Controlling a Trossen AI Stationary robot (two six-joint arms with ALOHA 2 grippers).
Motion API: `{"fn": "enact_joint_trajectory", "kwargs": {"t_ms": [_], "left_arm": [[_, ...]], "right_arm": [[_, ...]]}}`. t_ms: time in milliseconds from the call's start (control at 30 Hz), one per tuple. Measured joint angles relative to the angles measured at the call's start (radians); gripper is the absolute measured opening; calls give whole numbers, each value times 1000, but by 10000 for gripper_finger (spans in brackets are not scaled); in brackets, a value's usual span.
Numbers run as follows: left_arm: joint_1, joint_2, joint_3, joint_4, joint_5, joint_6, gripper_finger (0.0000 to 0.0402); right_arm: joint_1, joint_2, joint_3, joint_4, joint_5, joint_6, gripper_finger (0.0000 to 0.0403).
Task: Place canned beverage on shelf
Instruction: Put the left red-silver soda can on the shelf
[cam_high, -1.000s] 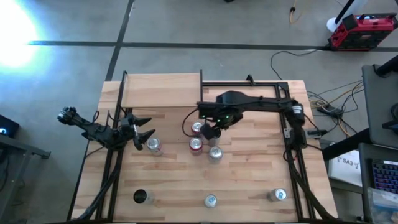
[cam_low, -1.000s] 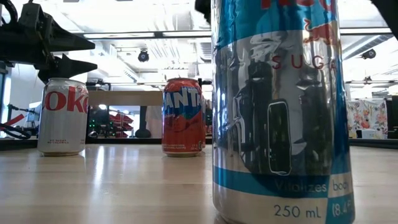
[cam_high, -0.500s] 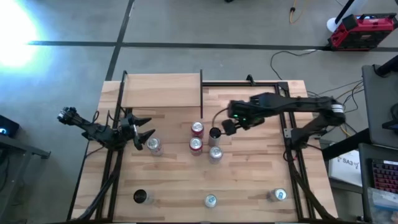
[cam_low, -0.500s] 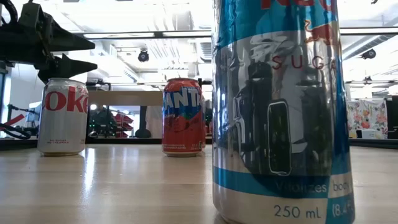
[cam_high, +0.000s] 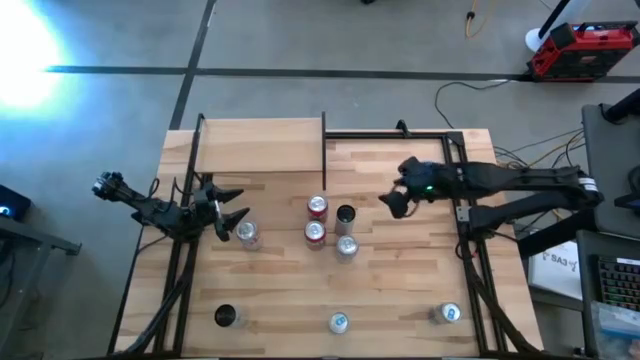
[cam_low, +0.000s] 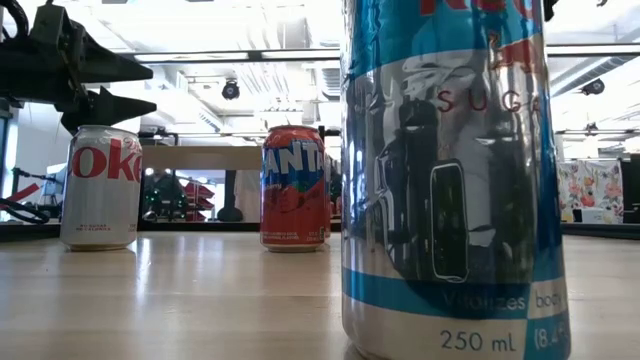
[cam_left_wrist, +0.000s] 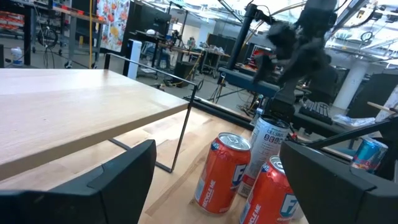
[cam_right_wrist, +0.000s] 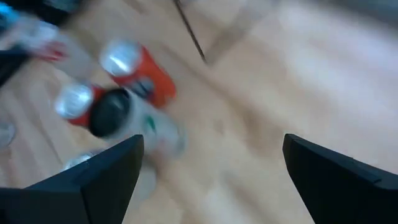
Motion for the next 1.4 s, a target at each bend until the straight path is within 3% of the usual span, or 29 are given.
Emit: {"fn": "enact_joint_trajectory", "kwargs": {"t_ms": [100, 367, 567, 1067, 1400], "left_arm": [[0, 0, 0, 0, 0, 0, 327], [0, 0, 0, 0, 0, 0, 327], [0, 0, 0, 0, 0, 0, 327], [0, 0, 0, 0, 0, 0, 327], [0, 0, 0, 0, 0, 0, 327]], "right_arm": [[-1, -78, -60, 112, 22, -171, 368], [-2, -289, -253, 131, 57, -173, 368], [-2, -413, -423, 309, 39, -242, 368], [-2, -537, -809, 819, -48, -295, 368], [-2, -637, -916, 905, -52, -305, 368]]}}
